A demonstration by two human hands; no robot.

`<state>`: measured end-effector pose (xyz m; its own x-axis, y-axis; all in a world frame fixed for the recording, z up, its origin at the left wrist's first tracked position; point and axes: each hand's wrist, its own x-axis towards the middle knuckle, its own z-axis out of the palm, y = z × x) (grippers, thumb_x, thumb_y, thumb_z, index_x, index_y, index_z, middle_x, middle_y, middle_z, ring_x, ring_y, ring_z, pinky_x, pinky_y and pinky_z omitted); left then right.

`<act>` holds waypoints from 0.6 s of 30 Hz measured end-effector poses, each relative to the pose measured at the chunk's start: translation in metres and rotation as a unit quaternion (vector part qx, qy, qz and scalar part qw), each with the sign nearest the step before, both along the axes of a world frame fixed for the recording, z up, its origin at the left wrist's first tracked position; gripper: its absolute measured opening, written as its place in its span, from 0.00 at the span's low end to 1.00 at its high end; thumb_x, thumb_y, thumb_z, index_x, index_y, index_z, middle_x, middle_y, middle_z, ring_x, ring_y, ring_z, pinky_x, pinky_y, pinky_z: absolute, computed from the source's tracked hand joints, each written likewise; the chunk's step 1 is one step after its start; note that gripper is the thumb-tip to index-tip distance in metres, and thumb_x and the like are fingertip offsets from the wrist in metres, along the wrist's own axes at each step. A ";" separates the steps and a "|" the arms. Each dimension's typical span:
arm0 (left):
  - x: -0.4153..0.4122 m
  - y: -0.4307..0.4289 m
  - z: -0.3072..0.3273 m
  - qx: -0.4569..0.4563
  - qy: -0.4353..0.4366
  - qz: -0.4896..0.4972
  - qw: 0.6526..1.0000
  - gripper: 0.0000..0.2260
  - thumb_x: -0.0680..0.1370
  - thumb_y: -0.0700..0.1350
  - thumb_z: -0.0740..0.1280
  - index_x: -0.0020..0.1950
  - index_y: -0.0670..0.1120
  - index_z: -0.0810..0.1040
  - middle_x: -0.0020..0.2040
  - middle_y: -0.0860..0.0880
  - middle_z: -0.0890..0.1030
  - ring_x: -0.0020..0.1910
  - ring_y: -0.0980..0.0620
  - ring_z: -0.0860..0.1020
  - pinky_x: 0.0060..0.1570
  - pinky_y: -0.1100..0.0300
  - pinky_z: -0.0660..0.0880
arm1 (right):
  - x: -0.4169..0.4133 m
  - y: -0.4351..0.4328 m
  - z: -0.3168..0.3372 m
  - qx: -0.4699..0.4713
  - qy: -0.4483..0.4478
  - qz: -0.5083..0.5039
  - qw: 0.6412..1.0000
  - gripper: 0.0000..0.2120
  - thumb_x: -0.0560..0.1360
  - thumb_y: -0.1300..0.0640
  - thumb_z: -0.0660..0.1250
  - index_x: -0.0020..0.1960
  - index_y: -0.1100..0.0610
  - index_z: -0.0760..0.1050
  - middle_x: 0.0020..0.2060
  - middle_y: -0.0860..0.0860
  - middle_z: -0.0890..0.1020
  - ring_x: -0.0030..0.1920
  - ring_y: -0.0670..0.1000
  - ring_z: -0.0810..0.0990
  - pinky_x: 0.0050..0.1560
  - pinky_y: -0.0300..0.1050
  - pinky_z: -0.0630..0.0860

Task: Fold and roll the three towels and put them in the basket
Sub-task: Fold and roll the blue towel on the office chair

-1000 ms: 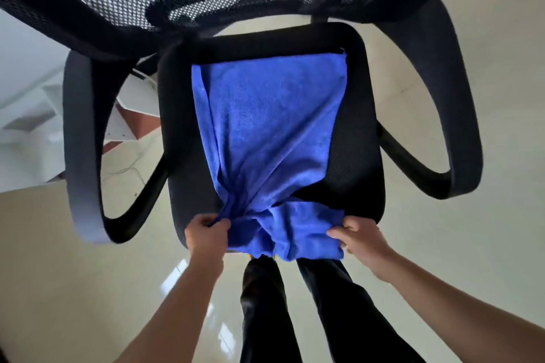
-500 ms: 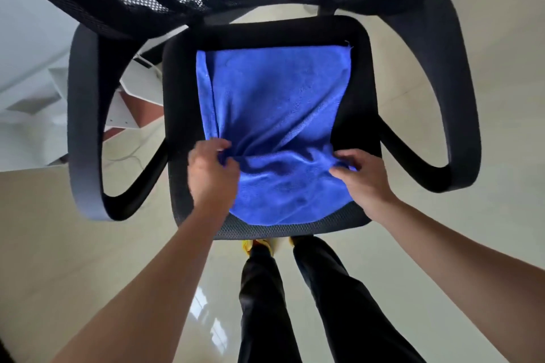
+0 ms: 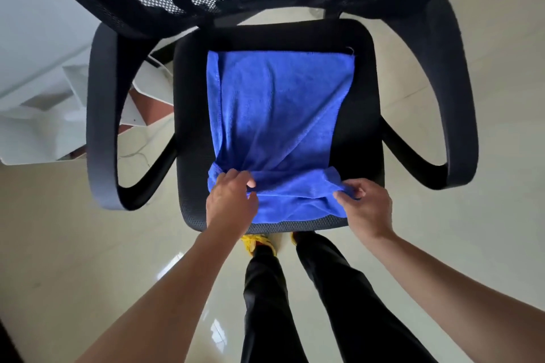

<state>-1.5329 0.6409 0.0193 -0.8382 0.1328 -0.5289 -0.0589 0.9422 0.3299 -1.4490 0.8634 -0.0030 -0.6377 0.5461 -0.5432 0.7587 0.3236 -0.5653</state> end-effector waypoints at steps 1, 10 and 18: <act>-0.002 0.003 0.002 0.018 -0.028 0.050 0.998 0.04 0.74 0.41 0.66 0.46 0.49 0.78 0.43 0.52 0.79 0.47 0.49 0.76 0.43 0.55 0.73 | -0.001 0.001 -0.001 0.008 -0.013 -0.014 1.000 0.02 0.70 0.56 0.72 0.40 0.50 0.80 0.35 0.50 0.81 0.39 0.53 0.80 0.42 0.48 0.75; -0.029 0.058 -0.017 0.182 -0.313 0.309 0.880 0.17 0.77 0.53 0.65 0.40 0.41 0.83 0.34 0.48 0.82 0.31 0.53 0.75 0.32 0.63 0.70 | 0.007 -0.016 -0.002 -0.065 0.089 0.101 0.989 0.10 0.72 0.63 0.72 0.51 0.54 0.84 0.39 0.47 0.82 0.39 0.47 0.79 0.46 0.44 0.76; -0.015 0.070 -0.035 0.160 -0.297 0.222 0.915 0.11 0.71 0.50 0.72 0.34 0.44 0.77 0.33 0.45 0.74 0.33 0.49 0.70 0.34 0.60 0.66 | 0.023 -0.013 -0.017 0.077 -0.033 0.217 0.973 0.25 0.68 0.56 0.74 0.63 0.56 0.74 0.53 0.51 0.81 0.53 0.57 0.77 0.52 0.53 0.73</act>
<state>-1.5477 0.7105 -0.0162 -0.4241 0.0767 -0.9024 -0.6706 0.6430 0.3699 -1.4264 0.8503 -0.0196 -0.7924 0.3111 -0.5248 0.5650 0.6986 -0.4391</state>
